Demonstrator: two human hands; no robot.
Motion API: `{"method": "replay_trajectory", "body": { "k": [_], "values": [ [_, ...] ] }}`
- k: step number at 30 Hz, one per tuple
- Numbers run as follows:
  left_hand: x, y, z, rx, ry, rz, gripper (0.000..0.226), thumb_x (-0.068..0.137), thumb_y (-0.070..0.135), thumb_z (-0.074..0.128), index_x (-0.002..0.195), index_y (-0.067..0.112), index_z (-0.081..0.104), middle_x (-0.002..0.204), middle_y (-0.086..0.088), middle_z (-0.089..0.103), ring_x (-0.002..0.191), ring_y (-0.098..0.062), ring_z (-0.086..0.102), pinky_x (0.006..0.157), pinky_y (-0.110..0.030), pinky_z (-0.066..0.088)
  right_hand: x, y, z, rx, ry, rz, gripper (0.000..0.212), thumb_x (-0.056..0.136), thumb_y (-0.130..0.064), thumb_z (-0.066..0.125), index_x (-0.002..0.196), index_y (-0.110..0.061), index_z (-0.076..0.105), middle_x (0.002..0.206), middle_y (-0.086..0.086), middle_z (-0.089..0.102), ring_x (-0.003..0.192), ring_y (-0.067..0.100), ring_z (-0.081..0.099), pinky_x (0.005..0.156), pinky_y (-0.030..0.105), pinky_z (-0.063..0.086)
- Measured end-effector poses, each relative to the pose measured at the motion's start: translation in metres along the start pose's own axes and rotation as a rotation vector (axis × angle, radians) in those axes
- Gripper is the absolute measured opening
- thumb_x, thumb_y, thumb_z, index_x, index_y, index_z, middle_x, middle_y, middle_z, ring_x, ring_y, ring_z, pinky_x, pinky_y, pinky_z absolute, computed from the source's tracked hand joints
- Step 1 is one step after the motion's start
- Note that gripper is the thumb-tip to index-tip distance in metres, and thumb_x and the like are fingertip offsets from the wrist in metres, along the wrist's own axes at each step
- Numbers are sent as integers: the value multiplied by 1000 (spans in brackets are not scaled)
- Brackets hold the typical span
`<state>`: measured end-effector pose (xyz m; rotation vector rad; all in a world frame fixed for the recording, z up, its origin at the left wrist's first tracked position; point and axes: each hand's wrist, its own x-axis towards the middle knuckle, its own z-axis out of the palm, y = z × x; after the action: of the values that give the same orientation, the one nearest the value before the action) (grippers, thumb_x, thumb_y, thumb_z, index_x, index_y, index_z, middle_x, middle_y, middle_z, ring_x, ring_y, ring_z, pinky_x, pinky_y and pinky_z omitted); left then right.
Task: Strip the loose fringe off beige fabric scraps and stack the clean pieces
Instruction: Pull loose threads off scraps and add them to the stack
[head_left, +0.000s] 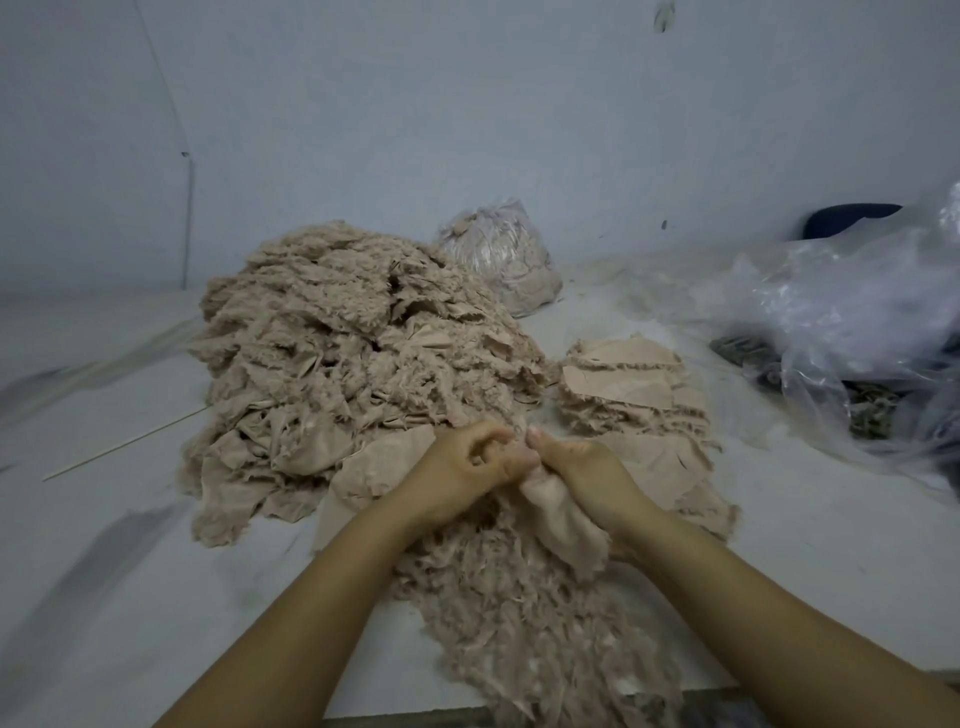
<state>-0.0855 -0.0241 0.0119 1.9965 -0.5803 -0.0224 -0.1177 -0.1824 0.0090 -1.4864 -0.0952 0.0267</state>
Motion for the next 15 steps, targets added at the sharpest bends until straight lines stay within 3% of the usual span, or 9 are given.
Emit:
{"method": "replay_trajectory", "body": {
  "k": [3,5,8,10,12,15],
  "values": [
    [1,-1,2,-131,82,10,25,93,13,56,70,11,63,52,14,56,49,4,48,50,-11,38,-1,0,0,-44,-25,41,33,95,-27,55,88,0,73,76,11,73,64,14,66,55,19,49],
    [1,-1,3,-209,167,-35,33,95,14,53,63,14,56,44,14,46,40,2,40,43,-12,33,-1,0,-1,-78,-16,53,36,95,-29,56,91,3,73,79,16,72,64,16,63,53,19,48],
    [7,-2,1,-340,420,-151,35,99,25,46,66,16,50,50,6,43,42,-5,37,40,-17,32,1,-1,0,-118,1,53,45,95,-31,56,94,13,66,75,16,63,59,20,54,47,20,42],
    [7,0,4,-386,322,-141,30,96,35,47,77,15,56,61,4,54,52,-6,50,49,-19,43,2,-1,1,-126,23,21,44,95,-30,55,88,13,62,72,14,58,61,21,49,47,22,38],
    [5,1,12,-301,123,-97,22,91,36,55,81,17,60,64,11,60,59,-3,56,54,-17,45,5,-4,-1,-83,71,-16,31,96,-24,55,77,-1,60,64,8,56,54,14,49,44,19,39],
    [7,0,15,-171,162,-100,31,94,20,56,63,19,58,51,14,54,50,-2,47,47,-16,37,8,-8,-10,-78,161,-43,26,96,-17,56,71,-8,55,58,2,51,44,5,46,40,15,36]
  ]
}}
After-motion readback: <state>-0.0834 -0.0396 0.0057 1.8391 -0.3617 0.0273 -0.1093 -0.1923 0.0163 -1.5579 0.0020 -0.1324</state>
